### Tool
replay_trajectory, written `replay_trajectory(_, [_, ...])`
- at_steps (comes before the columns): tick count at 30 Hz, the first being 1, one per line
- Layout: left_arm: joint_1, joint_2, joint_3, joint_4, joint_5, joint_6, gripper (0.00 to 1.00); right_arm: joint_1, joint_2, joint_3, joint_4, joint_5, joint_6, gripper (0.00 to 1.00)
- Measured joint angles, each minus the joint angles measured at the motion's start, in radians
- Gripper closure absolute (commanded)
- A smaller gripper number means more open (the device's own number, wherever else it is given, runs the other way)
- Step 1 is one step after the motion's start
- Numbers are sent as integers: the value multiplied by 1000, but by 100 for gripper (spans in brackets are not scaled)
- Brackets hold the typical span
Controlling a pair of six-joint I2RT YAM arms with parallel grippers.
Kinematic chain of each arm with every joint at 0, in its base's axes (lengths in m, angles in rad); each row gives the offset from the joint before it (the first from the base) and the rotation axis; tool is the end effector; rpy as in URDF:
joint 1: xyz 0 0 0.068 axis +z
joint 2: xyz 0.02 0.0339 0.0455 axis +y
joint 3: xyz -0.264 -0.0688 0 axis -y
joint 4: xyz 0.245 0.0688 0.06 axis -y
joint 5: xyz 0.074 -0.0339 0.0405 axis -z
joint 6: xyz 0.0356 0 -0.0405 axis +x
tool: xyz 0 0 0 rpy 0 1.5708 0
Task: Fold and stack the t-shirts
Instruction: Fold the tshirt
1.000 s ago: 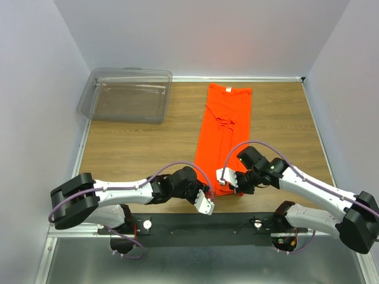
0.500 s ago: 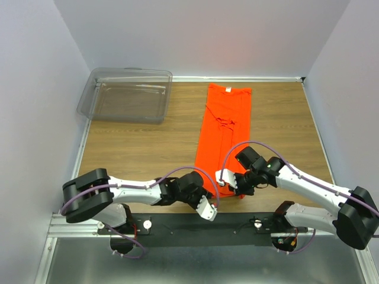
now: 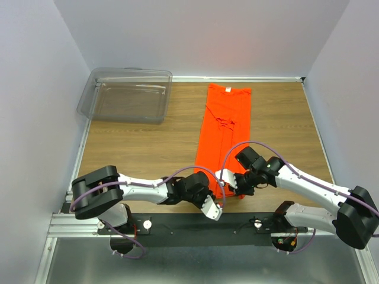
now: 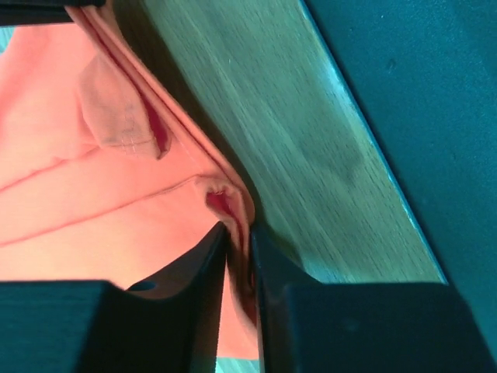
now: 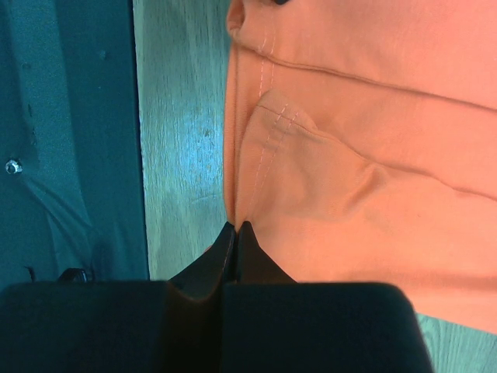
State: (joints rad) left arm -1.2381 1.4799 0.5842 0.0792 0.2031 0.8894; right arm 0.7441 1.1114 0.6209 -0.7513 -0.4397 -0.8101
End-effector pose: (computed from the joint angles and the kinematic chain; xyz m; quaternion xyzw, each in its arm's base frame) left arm 0.0816 -0.2581 0.1433 0.8267 0.4165 -0.1564 0.3445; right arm 0.1234 0.1342 0.1871 -0.7006 0.6614 0.2097 0.1668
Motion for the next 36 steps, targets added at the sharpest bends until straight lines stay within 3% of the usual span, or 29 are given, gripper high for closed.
replay_trajectory(1, [-4,2,0,0,-2,-2,90,0,0,0,0,0,0,100])
replay_trajectory(2, [-6,3,0,-2,-5,-2,99,0,0,0,0,0,0,99])
replay_trajectory(3, [-9,4,0,-3,-7,0,100,0,0,0,0,0,0,100])
replay_trajectory(13, [-10,-15,1,-30,-14,9,100,0,-14,6,-1,2,11,99])
replay_trajectory(19, [69,-84,19,-82,16,59,100,-19,-31,53,9,32,64,99])
replay_trajectory(28, [258,-87,129,-112,114,178,100,-248,37,145,84,40,116,99])
replay_trajectory(36, [417,137,408,-134,189,301,100,-423,200,253,141,31,108,99])
